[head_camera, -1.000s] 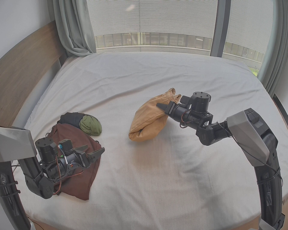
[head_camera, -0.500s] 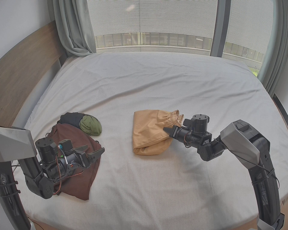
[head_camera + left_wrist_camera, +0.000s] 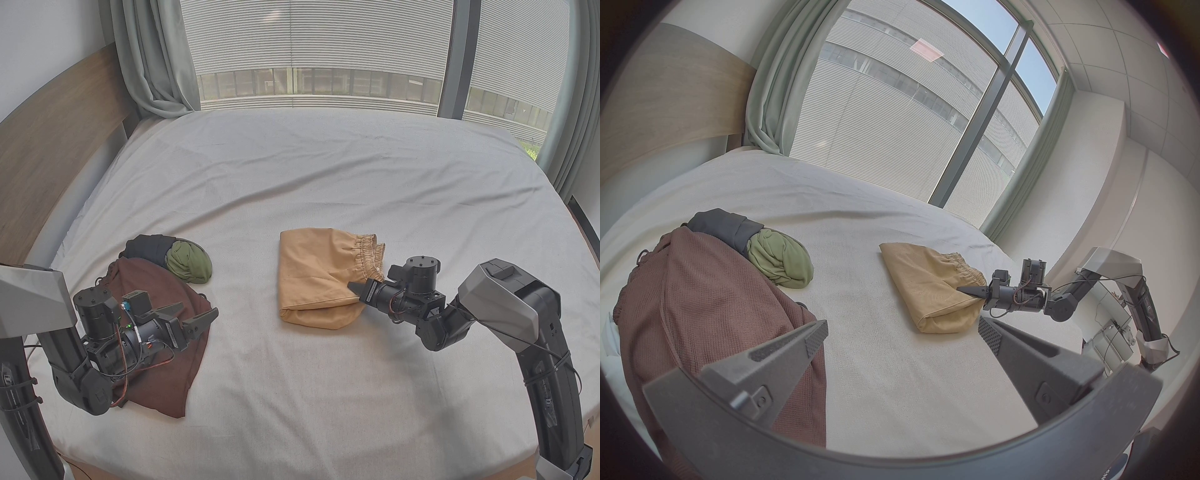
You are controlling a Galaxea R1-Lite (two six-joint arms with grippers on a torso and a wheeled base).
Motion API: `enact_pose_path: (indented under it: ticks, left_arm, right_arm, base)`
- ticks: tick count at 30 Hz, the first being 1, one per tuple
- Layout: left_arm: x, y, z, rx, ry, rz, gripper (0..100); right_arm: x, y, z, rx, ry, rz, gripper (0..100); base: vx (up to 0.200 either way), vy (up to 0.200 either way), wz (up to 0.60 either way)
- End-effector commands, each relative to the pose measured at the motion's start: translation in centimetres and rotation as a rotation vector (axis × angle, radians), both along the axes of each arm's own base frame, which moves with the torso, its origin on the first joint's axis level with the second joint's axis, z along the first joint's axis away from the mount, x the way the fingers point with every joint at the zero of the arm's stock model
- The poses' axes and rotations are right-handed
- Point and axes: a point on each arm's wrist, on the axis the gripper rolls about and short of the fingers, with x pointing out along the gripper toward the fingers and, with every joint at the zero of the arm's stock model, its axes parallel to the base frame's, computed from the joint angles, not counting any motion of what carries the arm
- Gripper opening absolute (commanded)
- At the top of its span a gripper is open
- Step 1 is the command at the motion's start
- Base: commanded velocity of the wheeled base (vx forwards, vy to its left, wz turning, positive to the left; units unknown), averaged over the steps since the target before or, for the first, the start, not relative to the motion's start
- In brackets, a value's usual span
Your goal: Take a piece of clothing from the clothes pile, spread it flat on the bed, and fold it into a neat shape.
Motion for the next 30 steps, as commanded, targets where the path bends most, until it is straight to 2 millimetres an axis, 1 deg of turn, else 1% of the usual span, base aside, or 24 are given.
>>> enact_pose_path:
  ticks: [1,5,6,10,12,14,15,19,21,22,23,25,28,30]
  left_arm:
    - [0.0,0.0,0.0,-0.001,0.000,-0.001,100]
    - [0.0,0.0,0.1,0.000,-0.004,-0.001,100]
    - [0.1,0.0,0.1,0.000,-0.004,0.000,100]
    - [0.1,0.0,0.1,-0.001,-0.007,0.000,100]
    - [0.1,0.0,0.1,-0.001,-0.008,0.000,100]
    - [0.1,0.0,0.2,-0.001,-0.010,0.000,100]
    - [0.1,0.0,0.2,-0.001,-0.011,0.000,100]
    - [0.1,-0.1,0.2,-0.002,-0.013,-0.001,100]
    - [0.2,-0.1,0.2,-0.002,-0.014,-0.001,100]
    - [0.2,-0.1,0.2,-0.002,-0.014,-0.001,100]
    - [0.2,-0.1,0.3,-0.002,-0.016,-0.001,100]
    - [0.2,-0.1,0.2,-0.002,-0.013,-0.001,100]
    - [0.2,0.0,0.2,-0.002,-0.014,0.000,100]
    - [0.2,0.0,0.3,-0.002,-0.016,-0.001,100]
  right_arm:
    - [0.1,-0.1,-0.3,-0.004,0.003,-0.008,0]
    - [0.1,-0.2,-0.3,-0.002,0.003,-0.010,0]
    - [0.1,-0.2,-0.2,-0.001,-0.002,-0.012,100]
    - [0.4,-1.0,0.2,0.007,-0.027,-0.030,100]
    - [0.5,-2.0,0.4,0.005,-0.026,-0.054,100]
    - [0.6,-2.2,0.5,0.002,-0.025,-0.062,100]
    - [0.8,-3.6,1.3,0.004,-0.036,-0.094,100]
    - [0.9,-5.7,3.2,0.009,-0.060,-0.135,100]
    - [0.9,-6.3,4.1,0.013,-0.075,-0.147,100]
    - [0.9,-6.4,4.3,0.014,-0.078,-0.149,100]
    - [0.9,-6.6,5.1,0.018,-0.095,-0.153,100]
    - [0.8,-6.6,6.1,0.023,-0.114,-0.153,100]
    - [0.7,-6.2,7.1,0.030,-0.136,-0.146,100]
    - [0.5,-5.5,8.4,0.038,-0.161,-0.129,100]
  base:
    - [0.000,0.000,0.00]
    - [0.000,0.000,0.00]
    - [0.000,0.000,0.00]
    - [0.000,0.000,0.00]
    - [0.000,0.000,0.00]
    - [0.000,0.000,0.00]
    - [0.000,0.000,0.00]
    - [0.000,0.000,0.00]
    - [0.000,0.000,0.00]
    - [0.000,0.000,0.00]
    - [0.000,0.000,0.00]
    - [0.000,0.000,0.00]
    - [0.000,0.000,0.00]
    - [0.000,0.000,0.00]
